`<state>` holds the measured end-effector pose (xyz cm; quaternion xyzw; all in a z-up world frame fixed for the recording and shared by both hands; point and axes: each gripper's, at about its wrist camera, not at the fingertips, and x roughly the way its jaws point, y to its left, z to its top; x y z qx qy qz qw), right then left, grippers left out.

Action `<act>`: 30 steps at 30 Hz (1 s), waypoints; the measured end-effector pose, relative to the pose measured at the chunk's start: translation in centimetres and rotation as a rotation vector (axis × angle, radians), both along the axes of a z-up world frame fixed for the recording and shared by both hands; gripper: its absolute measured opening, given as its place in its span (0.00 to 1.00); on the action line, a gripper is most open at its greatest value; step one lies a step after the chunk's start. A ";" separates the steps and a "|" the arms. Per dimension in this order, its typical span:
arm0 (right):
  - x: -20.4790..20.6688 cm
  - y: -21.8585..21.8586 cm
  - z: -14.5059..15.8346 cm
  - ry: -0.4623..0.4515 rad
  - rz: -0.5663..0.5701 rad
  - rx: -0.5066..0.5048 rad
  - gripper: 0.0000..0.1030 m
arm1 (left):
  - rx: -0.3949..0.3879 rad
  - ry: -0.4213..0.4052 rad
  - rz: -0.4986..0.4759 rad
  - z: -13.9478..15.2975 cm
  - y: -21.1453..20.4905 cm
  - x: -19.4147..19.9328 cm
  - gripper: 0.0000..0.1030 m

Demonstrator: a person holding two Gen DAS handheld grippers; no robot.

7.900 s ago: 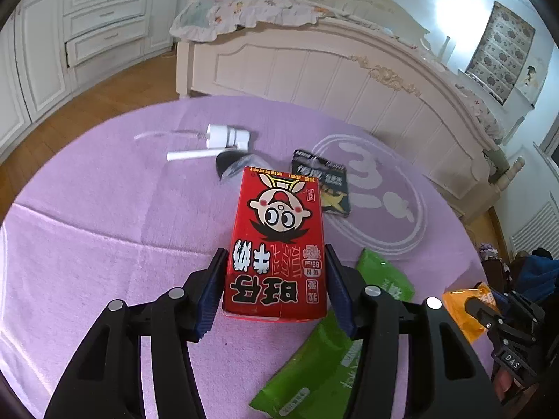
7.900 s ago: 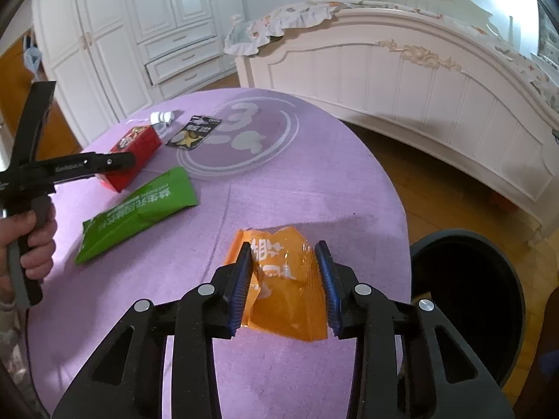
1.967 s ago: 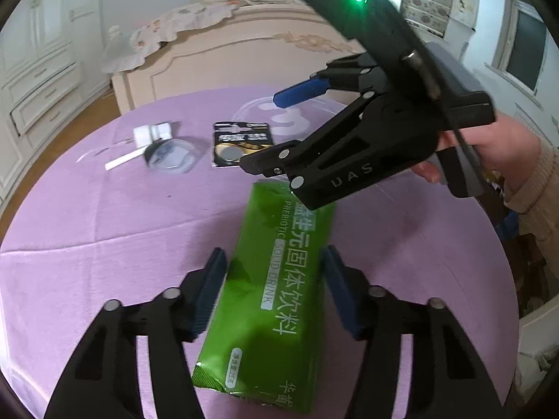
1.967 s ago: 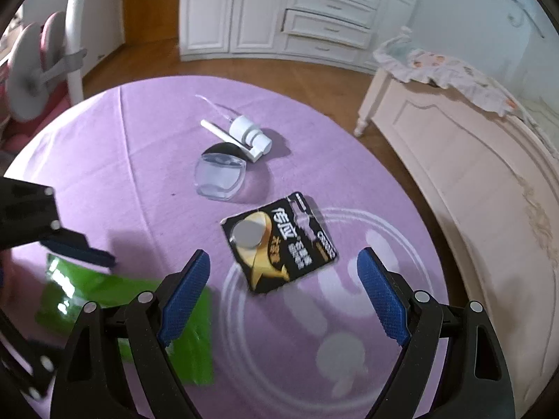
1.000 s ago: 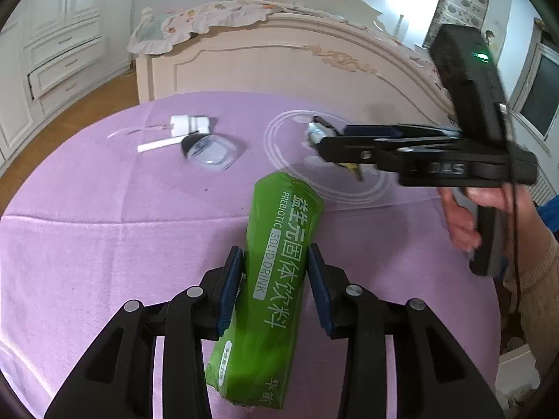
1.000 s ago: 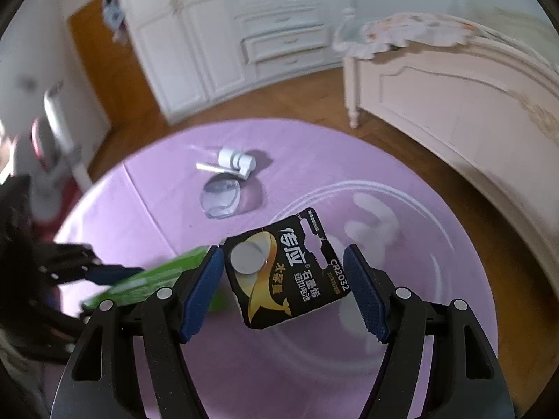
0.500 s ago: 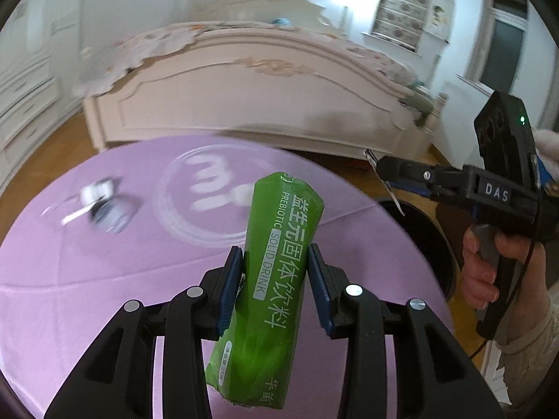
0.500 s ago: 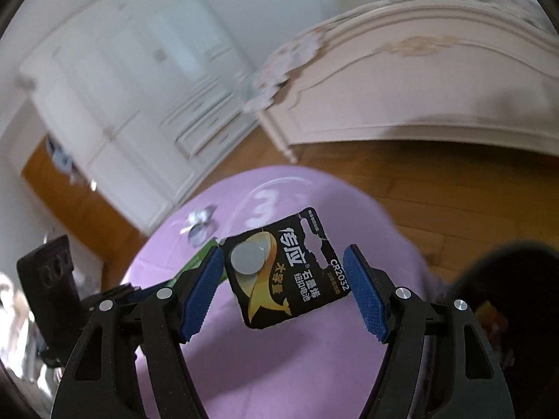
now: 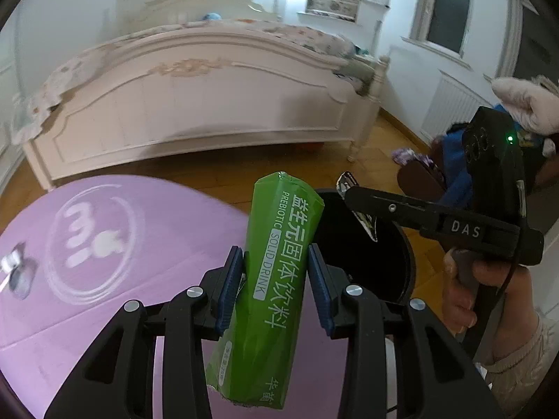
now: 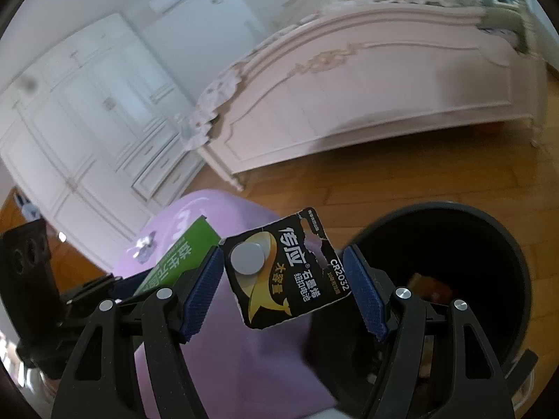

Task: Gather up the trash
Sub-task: 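Carry the green packet and battery card with both tools over the bin, then open both tools to drop the packet and battery card into the bin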

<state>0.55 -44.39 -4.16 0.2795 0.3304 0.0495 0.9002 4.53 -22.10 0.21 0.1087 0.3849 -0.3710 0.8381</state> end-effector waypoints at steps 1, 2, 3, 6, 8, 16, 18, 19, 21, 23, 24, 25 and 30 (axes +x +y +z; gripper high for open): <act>-0.4 -0.7 -0.4 0.005 -0.016 0.006 0.69 | 0.006 0.000 -0.014 -0.1 -0.8 -0.2 0.37; -0.8 -1.1 -0.8 0.009 -0.026 0.010 0.69 | 0.011 0.000 -0.027 -0.3 -1.5 -0.3 0.37; -1.2 -1.7 -1.2 0.013 -0.040 0.015 0.69 | 0.017 -0.001 -0.037 -0.4 -2.1 -0.4 0.37; -2.0 -3.2 -2.4 0.030 -0.076 0.031 0.69 | 0.039 0.003 -0.065 -1.0 -4.1 -0.3 0.37; -2.4 -4.2 -3.4 0.042 -0.097 0.043 0.69 | 0.053 0.006 -0.082 -1.4 -5.3 -0.5 0.37; -3.6 -7.0 -6.4 0.079 -0.151 0.080 0.69 | 0.091 0.017 -0.133 -3.0 -8.5 -1.0 0.38; -4.1 -7.7 -7.2 0.089 -0.163 0.089 0.69 | 0.098 0.020 -0.137 -3.3 -9.1 -1.2 0.38; -4.3 -7.8 -7.3 0.091 -0.165 0.091 0.69 | 0.101 0.023 -0.141 -3.5 -9.4 -1.2 0.38; -4.5 -8.1 -7.8 0.098 -0.176 0.097 0.69 | 0.106 0.029 -0.144 -3.7 -9.8 -1.1 0.38; -4.4 -8.4 -8.2 0.105 -0.184 0.103 0.69 | 0.112 0.034 -0.149 -4.0 -10.2 -0.9 0.38; -4.3 -8.4 -8.4 0.108 -0.189 0.104 0.69 | 0.114 0.036 -0.150 -4.2 -10.3 -1.0 0.38; -4.2 -8.5 -8.6 0.111 -0.192 0.107 0.69 | 0.118 0.039 -0.152 -4.3 -10.6 -0.9 0.38; -4.4 -9.1 -9.9 0.133 -0.209 0.121 0.69 | 0.129 0.049 -0.157 -4.8 -11.1 -0.6 0.38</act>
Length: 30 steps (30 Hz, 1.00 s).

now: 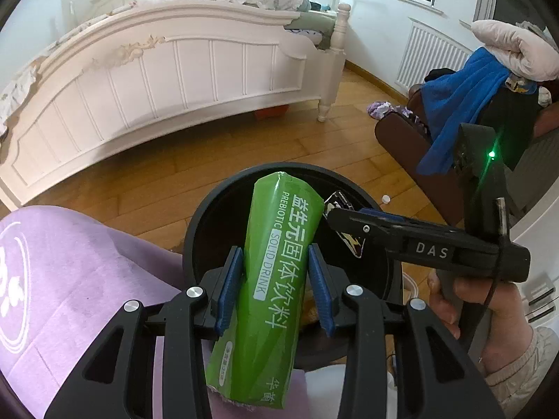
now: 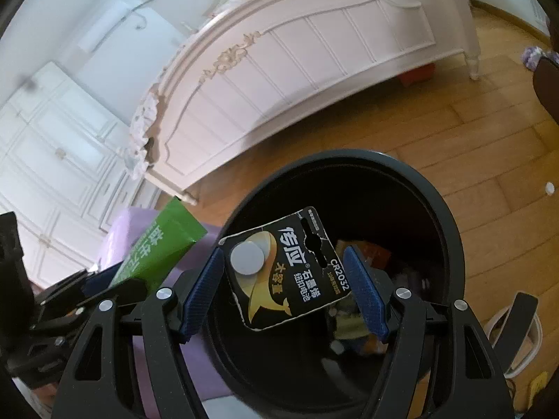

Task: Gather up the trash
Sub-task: 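Open both tools to drop the packet and battery card into the bin, then move both tools back over the table toward the spray bottle and clear cup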

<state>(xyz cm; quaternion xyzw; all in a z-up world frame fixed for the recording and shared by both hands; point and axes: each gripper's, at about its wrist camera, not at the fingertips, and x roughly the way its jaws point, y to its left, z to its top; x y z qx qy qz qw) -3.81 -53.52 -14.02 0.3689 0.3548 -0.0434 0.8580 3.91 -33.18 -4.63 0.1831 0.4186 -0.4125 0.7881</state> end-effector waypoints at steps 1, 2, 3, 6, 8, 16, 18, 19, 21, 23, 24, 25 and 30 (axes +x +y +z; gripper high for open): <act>0.0 -0.1 -0.3 0.005 -0.004 0.003 0.69 | 0.001 0.002 -0.001 -0.1 0.0 0.0 0.38; -0.1 -0.3 -0.4 0.008 -0.007 0.006 0.69 | 0.003 0.003 -0.001 -0.1 -0.1 0.1 0.39; 0.0 -0.4 -0.5 0.011 -0.010 0.007 0.69 | 0.005 0.004 -0.001 -0.2 -0.2 0.2 0.40; 0.1 -0.4 -0.8 0.018 -0.014 0.012 0.69 | 0.010 0.005 0.002 -0.3 -0.4 0.3 0.40; 0.1 -0.5 -0.9 0.024 -0.017 0.016 0.70 | 0.011 0.002 0.002 -0.2 -0.5 0.3 0.41; 0.2 -0.4 -0.8 0.041 -0.039 0.018 0.78 | 0.013 -0.011 0.016 -0.1 -0.3 0.3 0.52; 0.2 -0.4 -0.8 0.039 -0.038 0.020 0.78 | 0.008 -0.010 0.017 0.0 -0.1 0.3 0.53; 0.2 -0.3 -0.6 0.037 -0.038 0.019 0.78 | 0.005 -0.012 0.018 0.1 0.1 0.3 0.55; 0.1 -0.2 -0.4 0.032 -0.037 0.016 0.78 | 0.000 -0.016 0.021 0.3 0.4 0.2 0.59; 0.1 0.1 0.1 0.026 -0.032 0.009 0.78 | -0.007 -0.020 0.025 0.6 0.7 0.1 0.60; 0.1 0.3 0.4 0.023 -0.030 0.006 0.78 | -0.012 -0.022 0.029 0.8 1.1 0.1 0.60; 0.1 0.3 0.6 0.020 -0.027 0.003 0.78 | -0.015 -0.023 0.032 1.0 1.3 0.1 0.61; 0.7 2.0 2.7 -0.007 0.007 -0.024 0.78 | -0.040 -0.032 0.068 2.1 3.3 0.2 0.63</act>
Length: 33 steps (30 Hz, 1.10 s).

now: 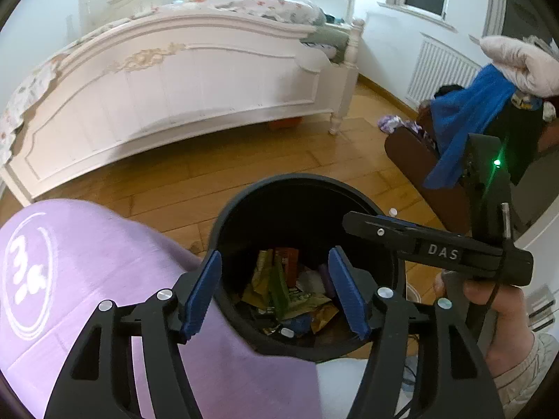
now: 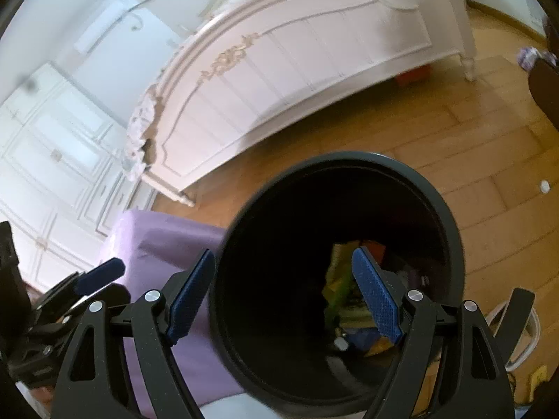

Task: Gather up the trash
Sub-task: 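Move both tools back over the table toward the spray bottle and clear cup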

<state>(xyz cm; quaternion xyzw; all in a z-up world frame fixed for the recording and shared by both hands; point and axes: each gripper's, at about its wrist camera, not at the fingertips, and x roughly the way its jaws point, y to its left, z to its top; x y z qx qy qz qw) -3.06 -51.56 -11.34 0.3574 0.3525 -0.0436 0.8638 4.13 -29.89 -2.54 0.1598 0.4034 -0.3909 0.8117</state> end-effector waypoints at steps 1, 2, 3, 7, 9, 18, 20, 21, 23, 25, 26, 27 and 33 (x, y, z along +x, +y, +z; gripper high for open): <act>0.2 0.5 0.5 -0.007 0.011 -0.009 0.78 | -0.006 -0.002 0.014 0.3 0.7 0.1 0.63; 0.4 0.9 0.9 -0.012 0.019 -0.016 0.78 | -0.011 -0.003 0.024 0.4 1.3 0.3 0.63; 0.7 1.4 1.4 -0.017 0.030 -0.026 0.78 | -0.016 -0.003 0.035 0.6 1.9 0.4 0.63; 1.7 3.6 3.2 -0.035 0.074 -0.056 0.78 | -0.032 -0.009 0.089 1.4 4.6 1.0 0.64; 2.3 4.6 4.1 -0.043 0.092 -0.066 0.78 | -0.035 -0.013 0.113 1.8 5.9 1.3 0.64; 5.1 11.2 7.7 -0.078 0.229 -0.132 0.78 | -0.070 -0.014 0.259 3.0 13.3 3.1 0.64; 5.6 12.9 8.3 -0.082 0.261 -0.141 0.78 | -0.073 -0.016 0.286 3.2 15.2 3.3 0.64; 6.0 13.8 8.6 -0.084 0.277 -0.147 0.78 | -0.071 -0.019 0.297 3.2 15.9 3.4 0.64; 6.9 15.5 9.3 -0.087 0.312 -0.161 0.78 | -0.070 -0.025 0.322 3.4 17.5 3.7 0.64; 7.4 17.1 9.9 -0.089 0.343 -0.172 0.78 | -0.069 -0.031 0.346 3.7 19.3 4.0 0.64; 7.8 18.4 10.2 -0.089 0.368 -0.184 0.78 | -0.068 -0.036 0.360 3.8 20.3 4.1 0.64; 8.1 19.2 10.4 -0.089 0.384 -0.192 0.78 | -0.067 -0.038 0.369 3.9 21.0 4.2 0.64; 9.9 24.5 11.5 -0.086 0.487 -0.233 0.78 | -0.047 -0.056 0.447 4.2 26.7 5.4 0.64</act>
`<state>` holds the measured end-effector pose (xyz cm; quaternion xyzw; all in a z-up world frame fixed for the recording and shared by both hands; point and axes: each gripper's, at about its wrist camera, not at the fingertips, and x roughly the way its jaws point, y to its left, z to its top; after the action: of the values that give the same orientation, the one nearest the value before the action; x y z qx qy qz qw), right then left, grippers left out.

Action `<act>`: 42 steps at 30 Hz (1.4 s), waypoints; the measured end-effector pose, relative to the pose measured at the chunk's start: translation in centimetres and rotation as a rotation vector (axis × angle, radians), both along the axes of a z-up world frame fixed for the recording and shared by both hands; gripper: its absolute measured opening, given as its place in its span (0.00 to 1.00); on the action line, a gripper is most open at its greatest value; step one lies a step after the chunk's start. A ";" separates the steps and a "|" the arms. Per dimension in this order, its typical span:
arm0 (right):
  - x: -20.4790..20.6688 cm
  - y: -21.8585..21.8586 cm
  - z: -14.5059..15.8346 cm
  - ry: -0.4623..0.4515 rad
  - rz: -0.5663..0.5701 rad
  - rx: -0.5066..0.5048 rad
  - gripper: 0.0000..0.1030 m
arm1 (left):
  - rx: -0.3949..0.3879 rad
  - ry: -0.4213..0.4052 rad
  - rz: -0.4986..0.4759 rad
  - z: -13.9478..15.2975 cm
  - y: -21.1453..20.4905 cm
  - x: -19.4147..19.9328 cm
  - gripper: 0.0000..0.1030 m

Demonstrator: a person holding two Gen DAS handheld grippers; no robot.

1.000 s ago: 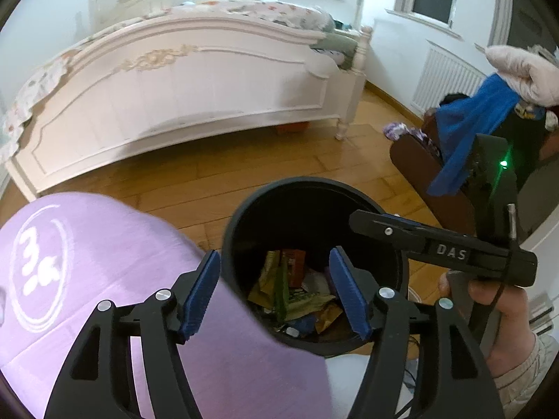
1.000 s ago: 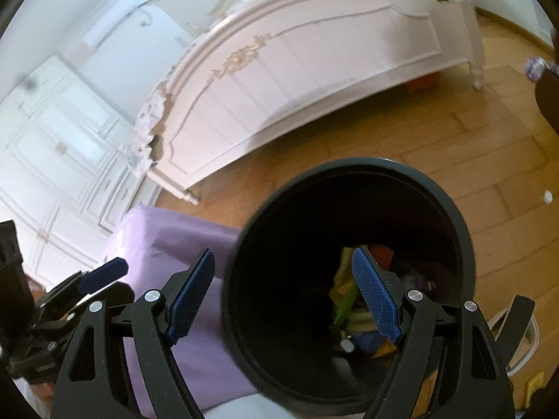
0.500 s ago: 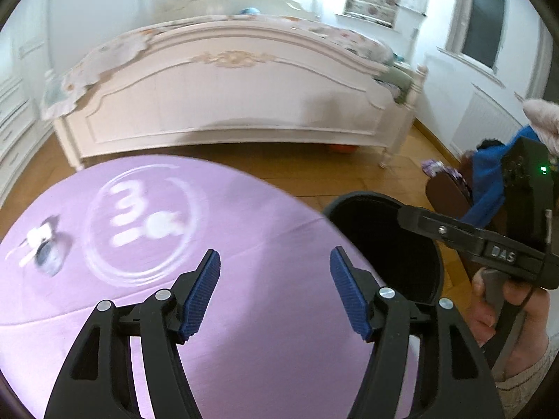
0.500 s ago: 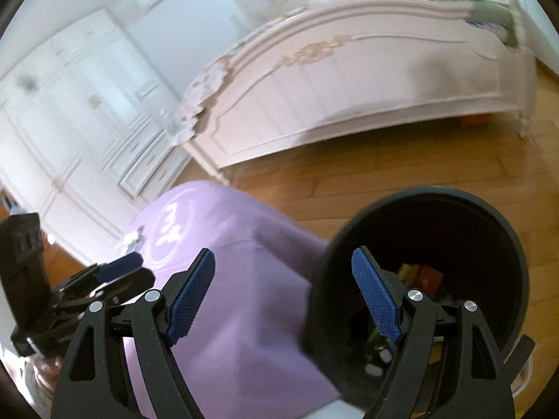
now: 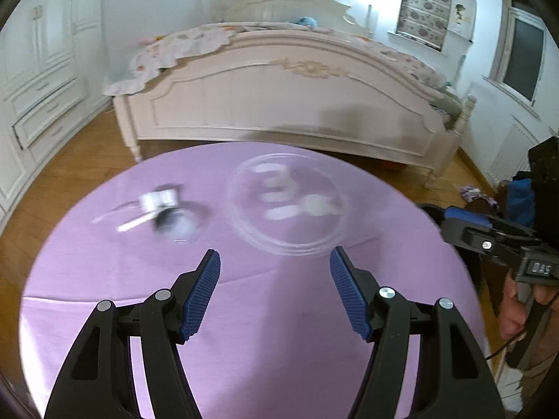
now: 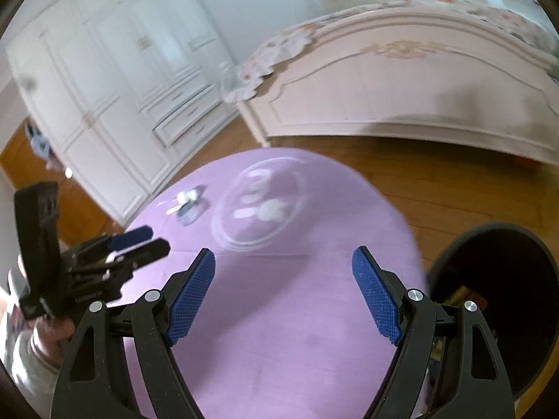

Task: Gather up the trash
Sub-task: 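Move both tools back over the table toward the spray bottle and clear cup, then grasp the white spray bottle with the left tool while the right tool grasps the clear cup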

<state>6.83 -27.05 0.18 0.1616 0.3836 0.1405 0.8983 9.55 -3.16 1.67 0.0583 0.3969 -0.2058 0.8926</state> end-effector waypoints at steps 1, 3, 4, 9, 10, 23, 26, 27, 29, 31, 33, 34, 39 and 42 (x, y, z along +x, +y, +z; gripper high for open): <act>0.2 0.7 0.1 0.001 0.013 -0.005 0.78 | 0.008 -0.002 0.006 0.0 0.7 0.1 0.64; 0.8 2.5 0.4 0.000 0.042 -0.014 0.78 | 0.023 -0.004 0.017 0.0 2.3 0.6 0.64; 1.1 3.5 0.6 -0.002 0.061 -0.022 0.78 | 0.026 -0.005 0.021 -0.1 2.9 0.8 0.64; 2.5 6.8 0.9 -0.001 0.138 -0.041 0.78 | 0.036 -0.003 0.030 -0.3 5.7 2.2 0.64; 2.7 7.4 0.9 -0.001 0.154 -0.050 0.78 | 0.036 -0.003 0.028 -0.4 6.4 2.8 0.64; 9.0 15.5 -0.7 0.000 0.299 -0.219 0.69 | 0.071 0.023 -0.020 -2.2 8.9 9.8 0.63; 10.3 16.7 -1.1 -0.009 0.324 -0.254 0.68 | 0.077 0.031 -0.037 -2.7 8.7 10.9 0.62; 10.9 17.2 -1.3 -0.007 0.334 -0.265 0.67 | 0.075 0.034 -0.046 -2.9 8.7 11.1 0.62; 11.8 18.1 -2.0 -0.001 0.357 -0.281 0.66 | 0.078 0.037 -0.061 -3.2 8.6 11.7 0.59; 12.7 18.6 -2.5 0.004 0.375 -0.297 0.65 | 0.080 0.049 -0.071 -3.7 8.6 12.5 0.56; 13.3 19.4 -3.1 0.000 0.395 -0.318 0.65 | 0.080 0.062 -0.082 -4.1 8.6 13.1 0.53; 13.5 19.6 -3.3 -0.004 0.404 -0.326 0.65 | 0.080 0.065 -0.087 -4.2 8.6 13.3 0.53; 14.5 21.1 -4.2 -0.017 0.456 -0.363 0.61 | 0.083 0.070 -0.115 -4.8 8.4 13.9 0.50; 15.1 21.8 -4.7 -0.017 0.477 -0.367 0.58 | 0.091 0.062 -0.128 -4.8 8.4 13.8 0.50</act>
<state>21.93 -5.30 -4.54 -0.0994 0.4222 0.2771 0.8574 23.39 5.24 -3.10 0.1176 0.4288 -0.2461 0.8613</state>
